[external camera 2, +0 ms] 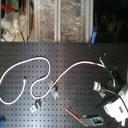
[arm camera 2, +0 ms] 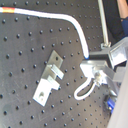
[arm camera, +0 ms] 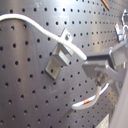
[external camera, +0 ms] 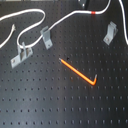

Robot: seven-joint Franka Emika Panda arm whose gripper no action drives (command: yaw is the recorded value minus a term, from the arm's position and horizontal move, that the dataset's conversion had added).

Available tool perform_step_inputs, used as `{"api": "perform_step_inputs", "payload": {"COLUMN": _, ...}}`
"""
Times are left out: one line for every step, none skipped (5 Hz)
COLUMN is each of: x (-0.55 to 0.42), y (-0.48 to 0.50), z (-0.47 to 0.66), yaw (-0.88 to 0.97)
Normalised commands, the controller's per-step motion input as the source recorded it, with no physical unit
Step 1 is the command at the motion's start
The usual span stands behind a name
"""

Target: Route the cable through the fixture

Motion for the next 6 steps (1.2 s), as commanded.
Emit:
{"api": "perform_step_inputs", "payload": {"x": -0.361, "y": -0.067, "z": 0.42, "yaw": -0.41}}
{"api": "perform_step_inputs", "payload": {"x": 0.01, "y": 0.008, "z": 0.0, "yaw": 0.0}}
{"api": "perform_step_inputs", "payload": {"x": 0.184, "y": 0.268, "z": 0.05, "yaw": 0.09}}
{"api": "perform_step_inputs", "payload": {"x": 0.233, "y": 0.231, "z": 0.16, "yaw": 0.0}}
{"api": "perform_step_inputs", "payload": {"x": 0.006, "y": 0.006, "z": 0.06, "yaw": 0.0}}
{"api": "perform_step_inputs", "payload": {"x": -0.298, "y": -0.144, "z": 0.4, "yaw": 0.0}}
